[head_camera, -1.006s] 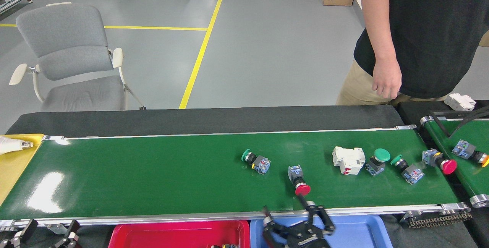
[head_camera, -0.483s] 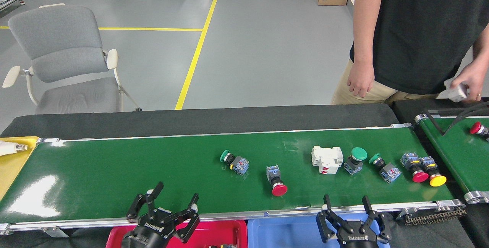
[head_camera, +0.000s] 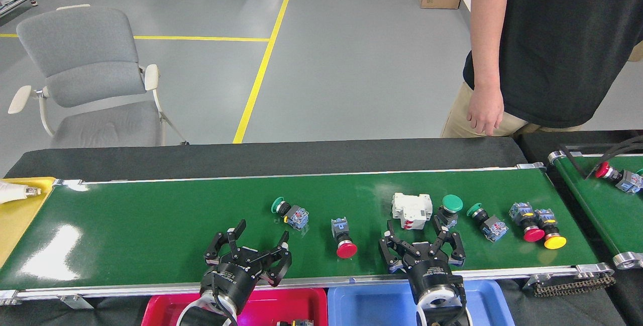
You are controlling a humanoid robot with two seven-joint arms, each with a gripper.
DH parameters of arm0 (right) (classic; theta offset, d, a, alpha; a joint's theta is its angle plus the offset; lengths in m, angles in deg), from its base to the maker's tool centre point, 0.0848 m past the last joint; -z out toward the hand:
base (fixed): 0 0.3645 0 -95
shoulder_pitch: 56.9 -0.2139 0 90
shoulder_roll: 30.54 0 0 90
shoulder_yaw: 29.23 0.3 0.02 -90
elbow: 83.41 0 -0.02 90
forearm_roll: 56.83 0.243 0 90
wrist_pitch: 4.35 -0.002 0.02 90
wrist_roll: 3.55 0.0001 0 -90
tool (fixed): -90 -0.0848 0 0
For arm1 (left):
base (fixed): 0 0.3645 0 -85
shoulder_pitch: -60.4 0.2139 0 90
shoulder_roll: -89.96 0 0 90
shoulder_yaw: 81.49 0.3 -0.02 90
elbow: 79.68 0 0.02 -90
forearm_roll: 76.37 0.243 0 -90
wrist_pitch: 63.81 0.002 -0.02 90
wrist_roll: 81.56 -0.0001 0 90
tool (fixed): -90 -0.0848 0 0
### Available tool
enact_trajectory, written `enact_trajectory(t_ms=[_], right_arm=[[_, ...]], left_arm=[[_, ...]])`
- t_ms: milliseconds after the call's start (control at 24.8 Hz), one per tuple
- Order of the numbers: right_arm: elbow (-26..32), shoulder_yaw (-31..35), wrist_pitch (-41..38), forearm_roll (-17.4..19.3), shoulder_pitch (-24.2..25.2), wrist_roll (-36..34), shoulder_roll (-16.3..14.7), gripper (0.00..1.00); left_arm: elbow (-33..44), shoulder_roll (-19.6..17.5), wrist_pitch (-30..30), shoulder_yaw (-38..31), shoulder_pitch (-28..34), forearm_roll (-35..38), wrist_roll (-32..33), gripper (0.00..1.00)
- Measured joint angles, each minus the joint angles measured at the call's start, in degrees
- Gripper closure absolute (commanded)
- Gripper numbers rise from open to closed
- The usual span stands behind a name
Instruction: Pick switch part from conveyor to tray
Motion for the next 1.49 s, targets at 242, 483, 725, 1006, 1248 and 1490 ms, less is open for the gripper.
enact_trajectory(t_ms=[242,483,725,1006,1248,1490], right_arm=[[-8.97,-0.89,0.18,0.05,-7.12,0.03,3.32,0.01],[-14.16,-2.57,0.42,0.13,-10.46,0.28,4.89,0.69],[-13.48,-3.78,-0.62,0.49,-10.67,0.41,4.02,0.94],[7.95,-2.93,-9.98,1.65,-0.32,-0.89,-2.90,0.92],[22.39,5.86,-24.29,12.86,20.01,-3.18,-15.22,0.70],[22.55,17.85,-34.48,13.88,30.72,-5.88,-16.06,0.01]], left_arm=[[-1.92,0.02,0.13,0.01,-1.83,0.00,0.07,0.00],[-7.03,0.00,1.06,-0.07,-4.53,0.00,0.10,0.00],[-10.68,-0.22,3.27,-0.62,-6.86,0.00,0.24,0.01],[-13.08,-0.57,10.49,-0.72,-8.37,0.00,-0.09,0.39],[-12.87,-0.93,12.12,-2.94,-7.59,-0.47,-0.72,0.71],[-8.52,-2.88,9.76,-3.22,-5.05,-2.02,-1.01,0.84]])
